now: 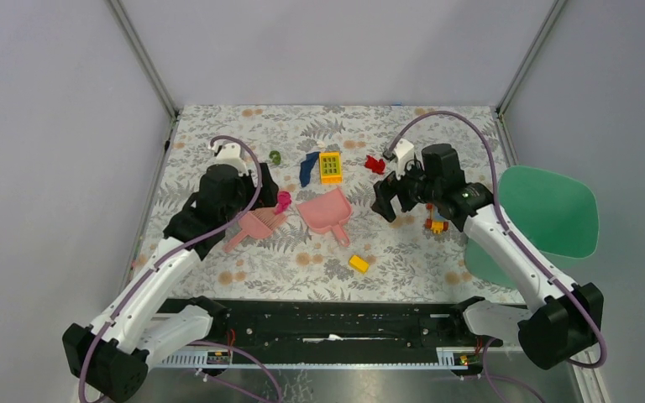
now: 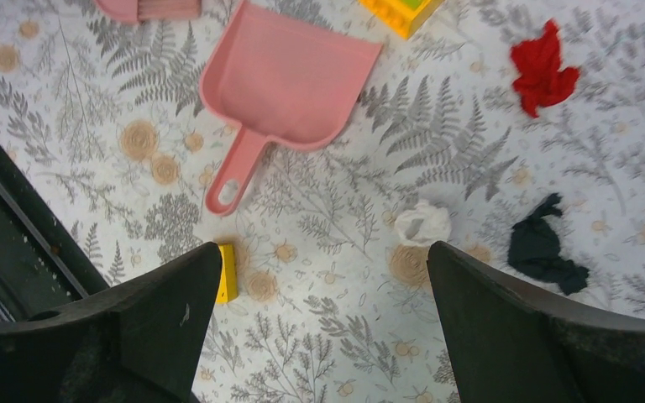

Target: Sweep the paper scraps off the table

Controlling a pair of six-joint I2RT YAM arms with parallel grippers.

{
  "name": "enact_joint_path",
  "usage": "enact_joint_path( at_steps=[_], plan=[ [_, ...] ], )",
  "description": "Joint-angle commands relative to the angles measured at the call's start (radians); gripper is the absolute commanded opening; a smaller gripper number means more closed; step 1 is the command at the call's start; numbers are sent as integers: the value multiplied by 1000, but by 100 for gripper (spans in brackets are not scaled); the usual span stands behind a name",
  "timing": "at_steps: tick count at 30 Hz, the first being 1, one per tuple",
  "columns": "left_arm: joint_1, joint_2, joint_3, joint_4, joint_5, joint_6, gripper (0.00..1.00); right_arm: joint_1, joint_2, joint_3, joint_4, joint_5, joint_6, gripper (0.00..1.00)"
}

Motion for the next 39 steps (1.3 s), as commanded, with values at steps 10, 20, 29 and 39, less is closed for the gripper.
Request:
enact_joint_path(
  at_steps=[10,20,29,39],
  plan=[
    [-2,198,87,-5,83,173,85,-1,98,-64,25,-107,-76,100],
    [-7,444,183,-90,-78,298,69,-1,23,-107,38,-84,-96,100],
    [-8,590,184,-115,-32,316,64,-1,-22,-140,42,-97,-91,100],
    [-42,649,153,-114,24,311,60,-1,-11,-154,45,-99,-113,100]
  ],
)
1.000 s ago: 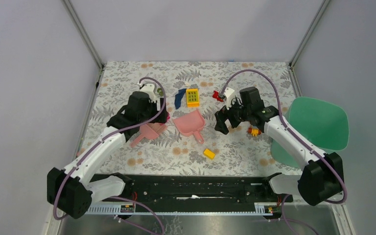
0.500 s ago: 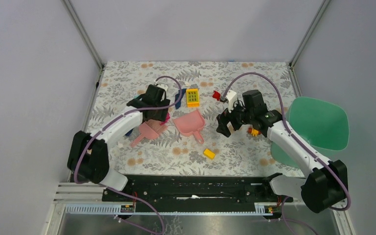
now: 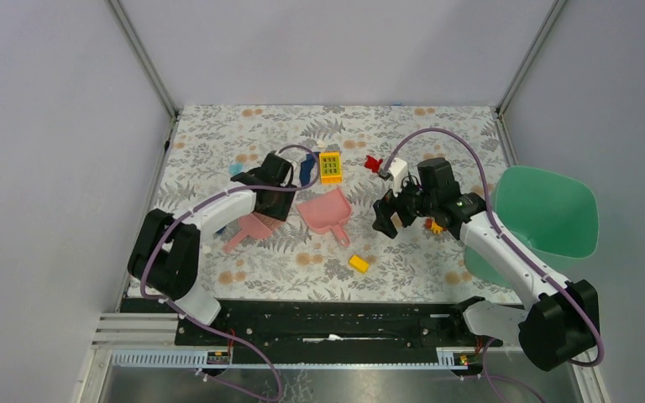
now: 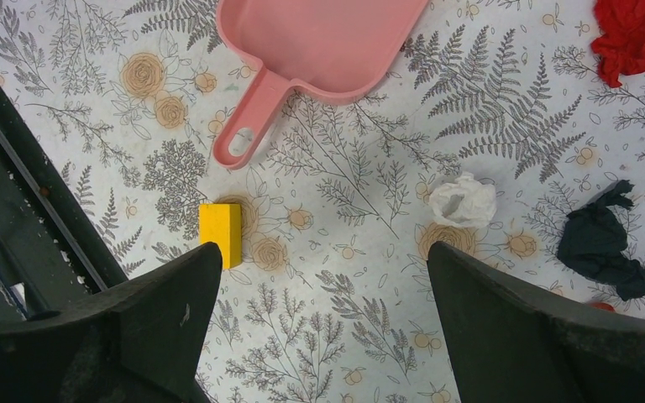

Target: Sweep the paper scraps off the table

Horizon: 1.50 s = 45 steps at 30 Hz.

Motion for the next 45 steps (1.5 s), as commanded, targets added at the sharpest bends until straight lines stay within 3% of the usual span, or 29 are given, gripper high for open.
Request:
enact_joint_path(
  at_steps=[1,7,10,13,19,25,29,36,45],
  plan=[
    [-27,15,-9,22,22,14,62,-1,-4,-5,25,-9,-24,100],
    [-46,84,2,17,27,12,66,-1,-13,-13,25,-9,-31,100],
    [-51,95,0,19,9,23,60,-1,-13,-14,26,-8,-31,100],
    [-61,95,-1,21,-10,21,45,-1,-12,-14,27,-6,-30,100],
    [-89,138,-2,23,-35,33,45,-1,-10,-11,25,-2,-25,100],
    [-103,141,1,15,-65,26,29,-1,-15,-14,25,9,-28,100],
    [-127,109,4,-11,-89,25,1,-1,-20,-14,25,11,-28,100],
    [-212,-14,33,-154,-71,-46,0,-1,-36,-13,21,-27,-33,100],
    [-266,-200,47,-157,116,-87,0,-2,-79,-10,-119,-340,-229,96]
  ],
)
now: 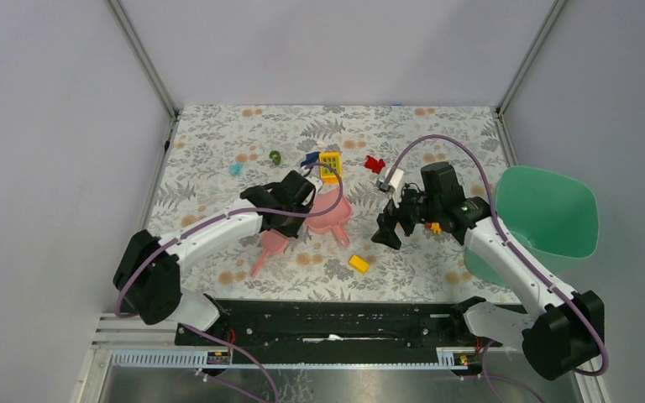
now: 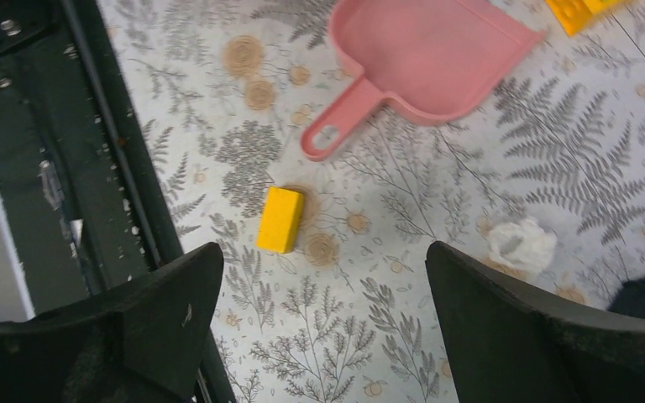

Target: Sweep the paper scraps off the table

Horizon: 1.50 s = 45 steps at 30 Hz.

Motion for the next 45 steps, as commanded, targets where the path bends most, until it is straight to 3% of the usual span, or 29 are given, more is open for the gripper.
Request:
enact_joint_path(
  at_steps=[1,7,11,18,31,41,45],
  plan=[
    [-2,-94,57,10,157,-26,0,-1,-32,4,-64,-167,-118,96],
    [-10,-151,111,29,329,-24,0,-1,-19,36,-55,-246,-153,86],
    [-12,-208,93,108,504,-13,0,-1,-41,51,-27,-300,-178,89],
    [-24,-284,67,236,718,-35,0,-1,87,142,-31,-424,-173,91],
    [-51,-294,51,335,891,-46,0,15,169,227,-35,-466,-165,91],
    [-86,-214,155,301,977,-17,0,87,153,221,-62,-494,-247,92],
    [-87,-200,187,300,961,-5,0,122,165,228,-144,-523,-305,85]
  ],
)
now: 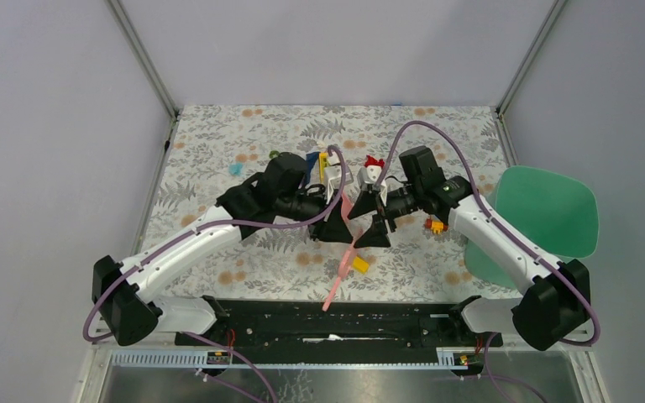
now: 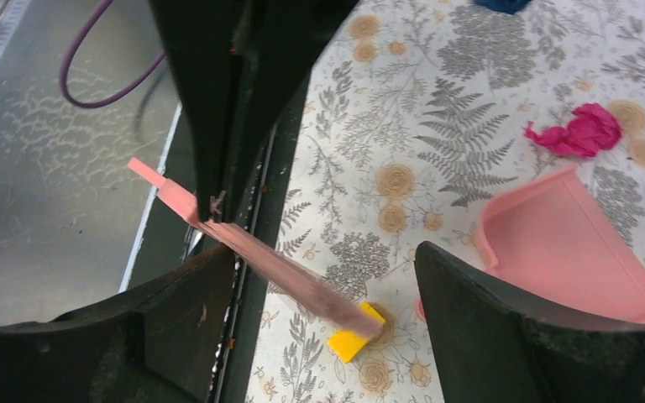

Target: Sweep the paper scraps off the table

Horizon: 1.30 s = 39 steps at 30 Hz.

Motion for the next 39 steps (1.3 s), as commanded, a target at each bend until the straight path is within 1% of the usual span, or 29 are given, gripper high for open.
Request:
enact_joint_path(
  at_steps=[1,2,6,10,13,15,16,17,18,19,21,23,25,27,28,31,37,39],
  plan=[
    [-5,1,82,42,30,32,0,45,0,34,-127,-57,-105,81],
    [-5,5,89,39,26,35,0,53,3,33,-154,-54,-128,78],
    [-5,26,125,2,6,58,0,58,-9,18,-212,-47,-172,57],
    [-5,32,138,-13,-14,69,0,58,-35,10,-225,-50,-161,29],
    [-5,23,134,-13,-43,69,0,58,-53,1,-218,-50,-138,12],
    [-5,7,126,-12,-83,74,0,58,-62,-5,-211,-35,-127,2],
    [-5,-3,120,-13,-109,76,0,57,-66,-9,-207,-24,-121,0],
    [-5,-15,111,-13,-138,78,3,57,-68,-12,-202,-15,-113,0],
    [-5,-32,101,-13,-165,81,13,57,-71,-16,-198,-6,-110,0],
    [-5,-49,90,-13,-194,82,21,58,-73,-21,-195,-3,-103,0],
    [-5,-93,65,-13,-257,84,46,57,-78,-31,-178,0,-81,0],
    [-5,-157,24,13,-330,83,66,56,-82,-35,-173,10,-73,0],
    [-5,-244,-41,61,-388,80,79,55,-86,-35,-174,26,-66,0],
    [-5,-327,-98,86,-413,77,90,49,-89,-36,-173,28,-58,0],
    [-5,-368,-123,87,-422,70,93,45,-89,-36,-169,27,-50,0],
    [-5,-414,-163,61,-416,63,93,30,-90,-44,-148,14,-13,0],
    [-5,-440,-252,33,-439,81,91,-3,-93,-49,-92,-17,71,0],
    [-5,-420,-253,14,-458,104,88,-8,-95,-49,-89,-22,74,0]
  ],
)
